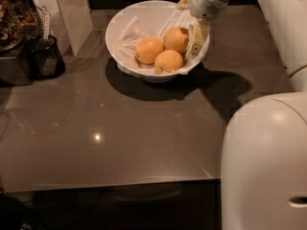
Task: Pick orange from white bowl
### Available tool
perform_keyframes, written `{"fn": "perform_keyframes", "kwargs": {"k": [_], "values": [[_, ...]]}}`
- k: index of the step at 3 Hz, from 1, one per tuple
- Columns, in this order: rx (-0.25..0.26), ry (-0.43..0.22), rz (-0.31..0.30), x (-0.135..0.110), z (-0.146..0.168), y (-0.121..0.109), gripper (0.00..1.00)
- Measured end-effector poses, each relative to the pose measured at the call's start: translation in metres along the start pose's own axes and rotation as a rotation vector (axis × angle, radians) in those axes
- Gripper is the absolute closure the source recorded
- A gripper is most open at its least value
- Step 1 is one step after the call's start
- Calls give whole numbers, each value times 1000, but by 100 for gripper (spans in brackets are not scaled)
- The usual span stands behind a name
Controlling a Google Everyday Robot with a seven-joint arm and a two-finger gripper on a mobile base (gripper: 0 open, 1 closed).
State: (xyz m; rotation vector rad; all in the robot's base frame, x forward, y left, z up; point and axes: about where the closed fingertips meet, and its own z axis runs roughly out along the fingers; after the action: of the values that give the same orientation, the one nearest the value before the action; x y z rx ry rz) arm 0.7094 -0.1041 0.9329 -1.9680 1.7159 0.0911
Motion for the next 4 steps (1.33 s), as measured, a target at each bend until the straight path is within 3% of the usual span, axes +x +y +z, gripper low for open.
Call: {"fn": "perform_keyframes", "kwargs": {"k": [1, 2, 3, 4], "values": [[11, -18, -23, -9, 6, -13, 0], [20, -21, -23, -10, 7, -16, 18], [20, -21, -23, -10, 7, -16, 22], [-5, -43, -12, -6, 27, -16, 16]]}}
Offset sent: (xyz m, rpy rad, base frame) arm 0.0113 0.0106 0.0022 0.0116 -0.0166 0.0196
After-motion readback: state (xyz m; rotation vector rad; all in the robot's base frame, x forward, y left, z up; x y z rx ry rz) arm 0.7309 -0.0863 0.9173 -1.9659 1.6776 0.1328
